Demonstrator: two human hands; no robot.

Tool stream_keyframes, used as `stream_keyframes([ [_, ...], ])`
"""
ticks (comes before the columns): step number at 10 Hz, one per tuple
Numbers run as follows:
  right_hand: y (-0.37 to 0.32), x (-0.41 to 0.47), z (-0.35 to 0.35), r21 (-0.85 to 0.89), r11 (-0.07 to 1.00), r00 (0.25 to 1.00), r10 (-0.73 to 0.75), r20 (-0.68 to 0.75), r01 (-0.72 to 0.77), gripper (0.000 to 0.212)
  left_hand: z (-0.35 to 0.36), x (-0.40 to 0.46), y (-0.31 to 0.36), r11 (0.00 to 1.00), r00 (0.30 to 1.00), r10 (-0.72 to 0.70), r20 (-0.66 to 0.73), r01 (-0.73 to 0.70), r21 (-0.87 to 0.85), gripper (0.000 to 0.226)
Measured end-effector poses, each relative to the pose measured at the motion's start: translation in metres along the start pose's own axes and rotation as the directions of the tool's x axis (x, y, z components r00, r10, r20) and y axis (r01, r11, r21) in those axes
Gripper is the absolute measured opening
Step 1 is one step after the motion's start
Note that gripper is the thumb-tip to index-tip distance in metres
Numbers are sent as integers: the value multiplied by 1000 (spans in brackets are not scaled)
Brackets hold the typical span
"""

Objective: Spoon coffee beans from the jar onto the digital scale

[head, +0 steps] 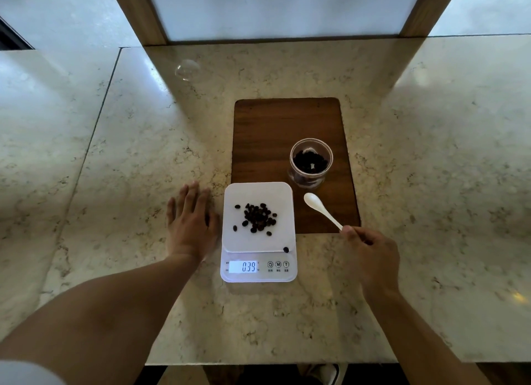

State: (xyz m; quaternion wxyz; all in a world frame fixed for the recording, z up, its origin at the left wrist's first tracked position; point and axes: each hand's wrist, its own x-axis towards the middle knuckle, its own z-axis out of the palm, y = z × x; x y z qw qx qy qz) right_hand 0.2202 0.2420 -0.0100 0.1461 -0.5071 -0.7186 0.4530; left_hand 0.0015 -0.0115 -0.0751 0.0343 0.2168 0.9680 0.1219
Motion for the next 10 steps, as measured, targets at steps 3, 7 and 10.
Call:
stream_keyframes([
  [3, 11, -16, 14, -63, 995, 995, -81, -61, 77, 15, -7, -2, 5, 1000, 1000, -14, 10, 14, -18, 60],
  [7, 9, -20, 28, -416, 862, 956, -284, 72, 288, 14, -5, -1, 4, 1000, 1000, -21, 3, 21, -7, 60],
  [10, 4, -15, 29, -414, 877, 970, -222, 101, 243, 21, 1, 2, 1, 1000, 1000, -8, -30, 8, -3, 58],
])
